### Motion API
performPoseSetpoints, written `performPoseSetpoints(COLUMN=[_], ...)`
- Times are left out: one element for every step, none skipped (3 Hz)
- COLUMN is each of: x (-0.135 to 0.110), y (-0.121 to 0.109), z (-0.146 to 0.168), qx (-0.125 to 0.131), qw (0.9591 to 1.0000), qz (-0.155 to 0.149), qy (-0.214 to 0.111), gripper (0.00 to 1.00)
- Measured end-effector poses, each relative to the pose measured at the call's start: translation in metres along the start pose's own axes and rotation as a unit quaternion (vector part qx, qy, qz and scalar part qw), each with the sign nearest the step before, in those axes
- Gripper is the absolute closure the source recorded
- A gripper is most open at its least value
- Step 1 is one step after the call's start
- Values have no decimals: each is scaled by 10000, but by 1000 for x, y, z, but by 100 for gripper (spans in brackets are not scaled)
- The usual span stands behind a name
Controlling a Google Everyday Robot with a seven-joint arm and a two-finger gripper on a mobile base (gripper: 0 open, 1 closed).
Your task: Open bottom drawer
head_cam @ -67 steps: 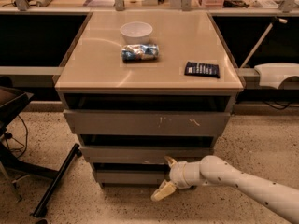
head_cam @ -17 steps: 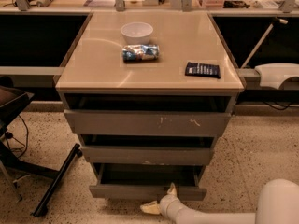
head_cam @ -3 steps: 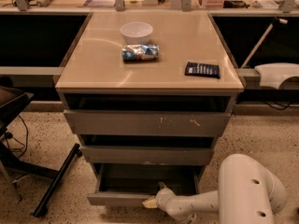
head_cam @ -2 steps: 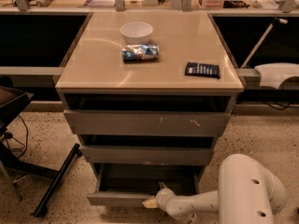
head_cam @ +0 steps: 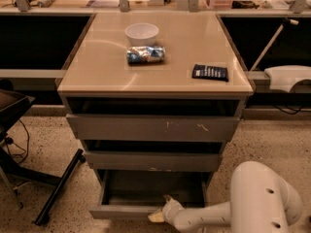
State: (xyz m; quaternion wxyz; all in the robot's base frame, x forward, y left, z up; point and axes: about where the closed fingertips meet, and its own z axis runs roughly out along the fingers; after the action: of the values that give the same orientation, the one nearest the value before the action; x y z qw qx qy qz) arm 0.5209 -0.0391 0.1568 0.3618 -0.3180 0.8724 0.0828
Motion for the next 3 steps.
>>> performPoseSetpoints(x=[-2, 5, 3], y=[0, 6, 6], z=[-3, -11, -14], qx=[0, 6, 6], qw=[10000, 10000, 10000], qz=[0, 5, 5], qy=[0, -17, -17], gripper=[100, 100, 100])
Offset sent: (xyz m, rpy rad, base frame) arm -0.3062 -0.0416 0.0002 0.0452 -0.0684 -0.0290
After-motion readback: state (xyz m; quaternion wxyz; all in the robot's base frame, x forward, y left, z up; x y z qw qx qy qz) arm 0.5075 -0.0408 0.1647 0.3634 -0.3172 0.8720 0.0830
